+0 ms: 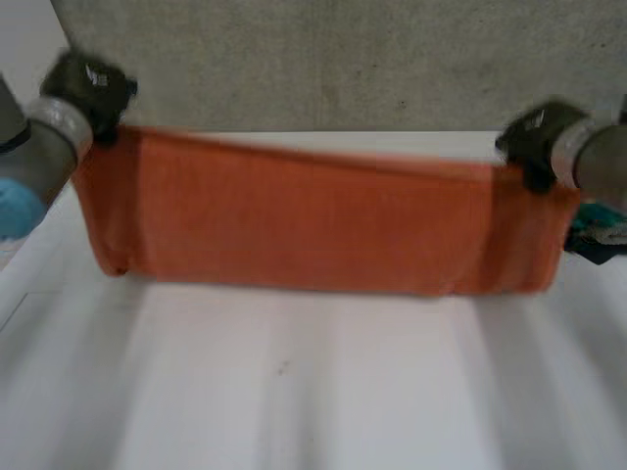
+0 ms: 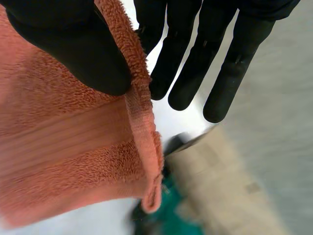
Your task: Fold the laundry.
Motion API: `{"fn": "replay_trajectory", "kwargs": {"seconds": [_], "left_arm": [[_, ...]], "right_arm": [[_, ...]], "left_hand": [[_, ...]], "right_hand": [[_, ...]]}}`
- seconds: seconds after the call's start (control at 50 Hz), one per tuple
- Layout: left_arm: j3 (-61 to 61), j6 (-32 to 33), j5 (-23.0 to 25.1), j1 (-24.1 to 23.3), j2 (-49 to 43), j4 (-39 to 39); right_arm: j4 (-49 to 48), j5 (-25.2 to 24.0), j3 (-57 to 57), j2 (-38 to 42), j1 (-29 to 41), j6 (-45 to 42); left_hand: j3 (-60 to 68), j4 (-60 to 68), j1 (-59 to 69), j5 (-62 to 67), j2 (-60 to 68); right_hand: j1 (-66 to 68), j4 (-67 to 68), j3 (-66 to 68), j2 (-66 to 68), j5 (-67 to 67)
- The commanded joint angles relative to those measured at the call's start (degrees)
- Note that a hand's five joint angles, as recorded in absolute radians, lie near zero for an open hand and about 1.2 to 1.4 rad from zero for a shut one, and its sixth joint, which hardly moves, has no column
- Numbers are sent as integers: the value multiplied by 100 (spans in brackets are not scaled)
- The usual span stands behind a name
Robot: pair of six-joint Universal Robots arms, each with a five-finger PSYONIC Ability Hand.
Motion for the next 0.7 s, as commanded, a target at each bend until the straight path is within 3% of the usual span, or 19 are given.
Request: {"fn": "replay_trajectory", "kwargs": {"seconds": [0.02, 0.06, 0.1, 0.24, 0.4, 0.58, 0.7], "left_arm": [[1145, -1608, -248, -7, 250, 2089], [1127, -2029, -353, -33, 382, 2782], [1084, -2120, -380, -51, 453, 3084], [399, -1786, -310, -51, 550, 2708], [-1218, -1567, -188, 107, 576, 2523], [-2791, -856, 559, 221, -55, 2970], [-3021, -529, 709, 327, -399, 3314]], "right_arm": [[-3115, 330, -454, -302, 10, 911], [-4035, 278, -244, -556, 28, 955], [-4348, 216, -68, -698, 45, 929], [-4385, -188, 653, -989, 98, 920], [-4042, -601, 1988, -971, 19, 920], [-3558, -1348, 3421, -182, -69, 903], [-3453, -1331, 3466, 435, -148, 955]], "left_hand": [[1182, 1130, 1291, 1399, 1134], [1182, 1130, 1291, 1399, 1134], [1182, 1130, 1291, 1399, 1134], [1182, 1130, 1291, 1399, 1134], [1182, 1130, 1291, 1399, 1134], [1182, 1130, 1291, 1399, 1134], [1182, 1130, 1291, 1399, 1134]], "right_hand": [[1646, 1145, 1197, 1278, 1164], [1646, 1145, 1197, 1278, 1164], [1646, 1145, 1197, 1278, 1164], [1646, 1145, 1197, 1278, 1164], [1646, 1145, 1197, 1278, 1164], [1646, 1145, 1197, 1278, 1164], [1646, 1145, 1197, 1278, 1164]]}}
